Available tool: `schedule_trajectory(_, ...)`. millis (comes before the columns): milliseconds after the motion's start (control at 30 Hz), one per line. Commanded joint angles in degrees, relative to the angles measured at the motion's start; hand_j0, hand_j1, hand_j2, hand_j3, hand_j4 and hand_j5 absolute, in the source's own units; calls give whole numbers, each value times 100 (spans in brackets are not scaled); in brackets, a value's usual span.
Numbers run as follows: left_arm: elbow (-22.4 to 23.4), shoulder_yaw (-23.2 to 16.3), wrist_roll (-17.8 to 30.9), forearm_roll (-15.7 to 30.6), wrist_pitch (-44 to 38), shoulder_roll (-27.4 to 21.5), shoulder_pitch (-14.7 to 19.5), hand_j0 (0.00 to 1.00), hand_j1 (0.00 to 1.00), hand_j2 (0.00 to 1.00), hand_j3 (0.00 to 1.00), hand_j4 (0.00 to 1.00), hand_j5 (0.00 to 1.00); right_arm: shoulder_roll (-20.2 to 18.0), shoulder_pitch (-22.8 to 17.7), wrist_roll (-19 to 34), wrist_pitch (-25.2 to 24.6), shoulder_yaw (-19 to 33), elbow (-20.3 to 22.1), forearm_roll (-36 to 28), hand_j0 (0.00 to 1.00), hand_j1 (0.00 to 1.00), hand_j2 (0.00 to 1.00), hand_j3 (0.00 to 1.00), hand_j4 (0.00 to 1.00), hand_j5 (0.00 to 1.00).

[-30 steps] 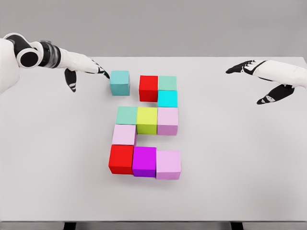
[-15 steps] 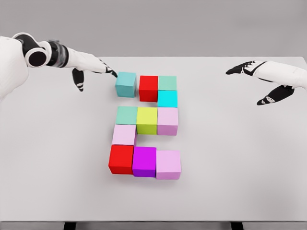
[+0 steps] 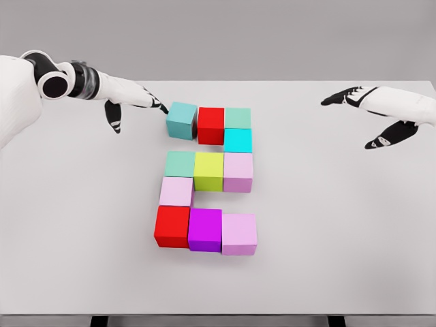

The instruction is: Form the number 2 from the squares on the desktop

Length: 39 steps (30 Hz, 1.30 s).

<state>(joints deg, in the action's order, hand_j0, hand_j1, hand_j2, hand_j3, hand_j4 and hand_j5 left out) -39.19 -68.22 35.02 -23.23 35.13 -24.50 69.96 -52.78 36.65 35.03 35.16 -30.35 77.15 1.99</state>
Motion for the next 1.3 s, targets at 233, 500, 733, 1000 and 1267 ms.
schedule_trajectory(233, -256, 2, -2, 3, -13, -47, 9, 100, 100, 100, 100, 100, 100, -13, -9, -3, -16, 3, 2, -41, 100, 100, 100, 100, 100, 100)
schedule_trajectory(500, -256, 2, -2, 3, -13, -55, 9, 100, 100, 100, 100, 100, 100, -31, 9, -3, -16, 3, 2, -41, 100, 100, 100, 100, 100, 100)
schedule_trajectory(733, -256, 2, -2, 3, -13, -73, 0, 100, 100, 100, 100, 100, 100, -31, 18, -3, -16, 3, 2, -41, 100, 100, 100, 100, 100, 100)
schedule_trajectory(1000, -256, 10, -2, 21, -13, -134, -9, 100, 100, 100, 100, 100, 100, -22, 26, -3, -16, 12, 2, -41, 100, 100, 100, 100, 100, 100)
schedule_trajectory(1267, -2030, 1302, -2, 1776, -13, -2120, -544, 100, 100, 100, 100, 100, 100, -31, 26, -3, -16, 12, 2, -41, 100, 100, 100, 100, 100, 100)
